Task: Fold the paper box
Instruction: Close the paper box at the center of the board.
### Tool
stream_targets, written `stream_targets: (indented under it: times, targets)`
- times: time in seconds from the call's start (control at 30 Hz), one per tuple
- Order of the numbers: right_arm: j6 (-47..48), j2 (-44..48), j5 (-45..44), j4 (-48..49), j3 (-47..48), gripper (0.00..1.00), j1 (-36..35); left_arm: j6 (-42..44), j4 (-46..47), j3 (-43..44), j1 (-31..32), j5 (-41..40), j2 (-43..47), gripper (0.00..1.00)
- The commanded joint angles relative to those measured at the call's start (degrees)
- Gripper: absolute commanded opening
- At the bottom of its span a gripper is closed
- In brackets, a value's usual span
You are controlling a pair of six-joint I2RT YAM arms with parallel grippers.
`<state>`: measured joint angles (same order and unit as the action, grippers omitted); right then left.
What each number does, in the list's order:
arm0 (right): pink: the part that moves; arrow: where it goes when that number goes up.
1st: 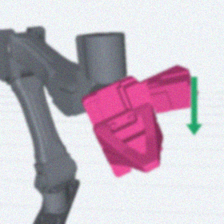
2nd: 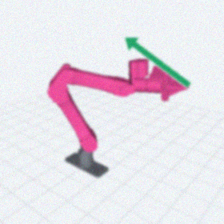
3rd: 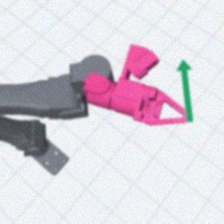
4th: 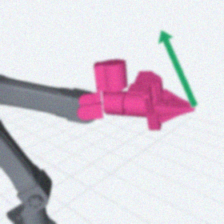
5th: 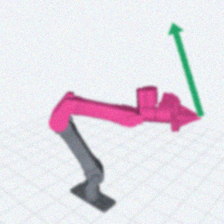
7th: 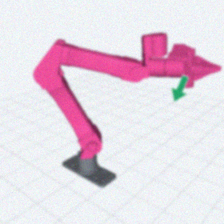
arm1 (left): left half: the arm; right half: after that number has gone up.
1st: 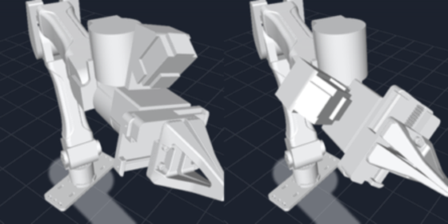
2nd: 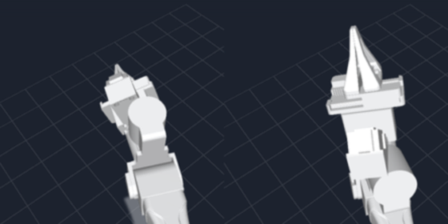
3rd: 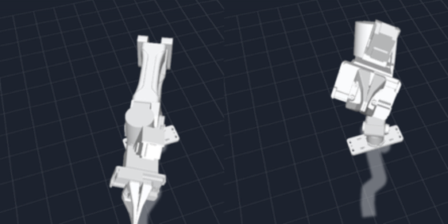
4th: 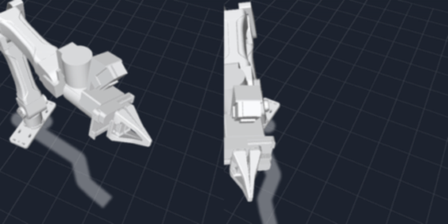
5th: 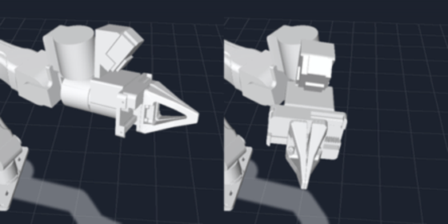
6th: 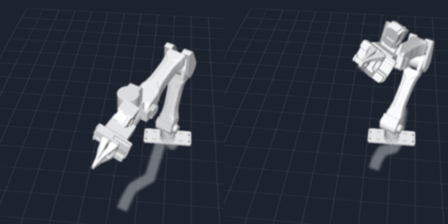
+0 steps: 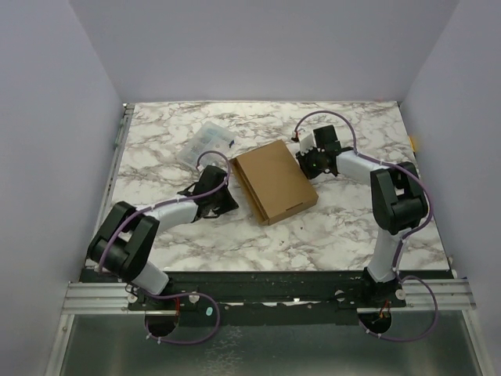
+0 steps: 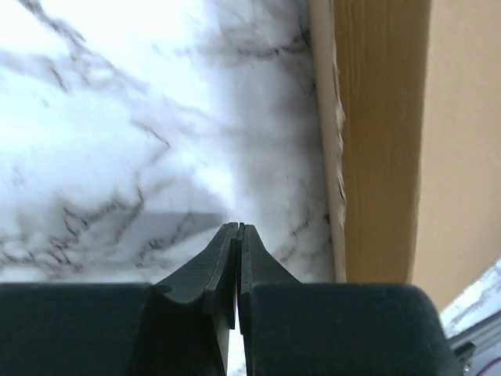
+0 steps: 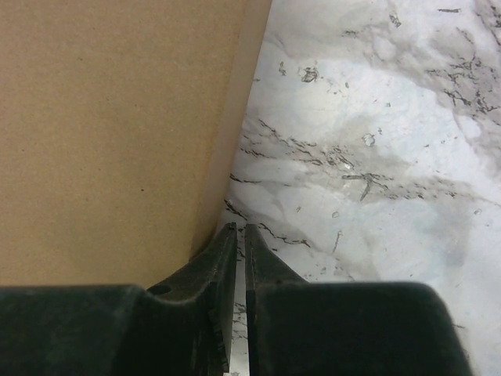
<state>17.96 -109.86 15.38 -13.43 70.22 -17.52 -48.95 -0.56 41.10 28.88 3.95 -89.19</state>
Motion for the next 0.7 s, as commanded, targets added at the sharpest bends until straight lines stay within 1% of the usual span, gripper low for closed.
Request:
stream_targets:
  times: [0.0,0.1,0.17,0.2,0.3,0.5,0.67]
  targets:
    - [-1.3,-1.5,1.6,-1.9,0.4,0.13,-0.1,-6.1,-1.1,-3.9,5.7,1.2,5.5,0.07]
    - [-1.7,-1.8,1.7,-1.8,0.3,0.13,-0.1,-12.4,-1.2,-3.7,11.6,-2.3,4.5,0.04]
    - [-1.9,-1.9,1.7,-2.0,0.4,0.13,0.0,-15.2,-1.2,-2.6,13.9,-3.5,2.5,0.01]
    - [-1.9,-1.9,1.8,-2.1,0.4,0.13,0.0,-15.9,-1.2,-2.0,14.4,-4.9,1.2,0.0]
    - [-2.0,-1.5,1.8,-2.0,0.2,0.13,0.0,-17.5,-1.2,0.4,15.1,-4.9,-1.8,0.0]
    - [-2.3,-1.6,1.9,-1.8,0.0,0.13,-0.1,-20.5,-0.9,4.6,16.5,-4.0,-3.0,0.0]
    - [-3.0,-1.9,2.1,-1.9,-0.6,0.13,-0.8,-23.6,-0.7,10.3,16.7,-3.3,-5.9,0.0]
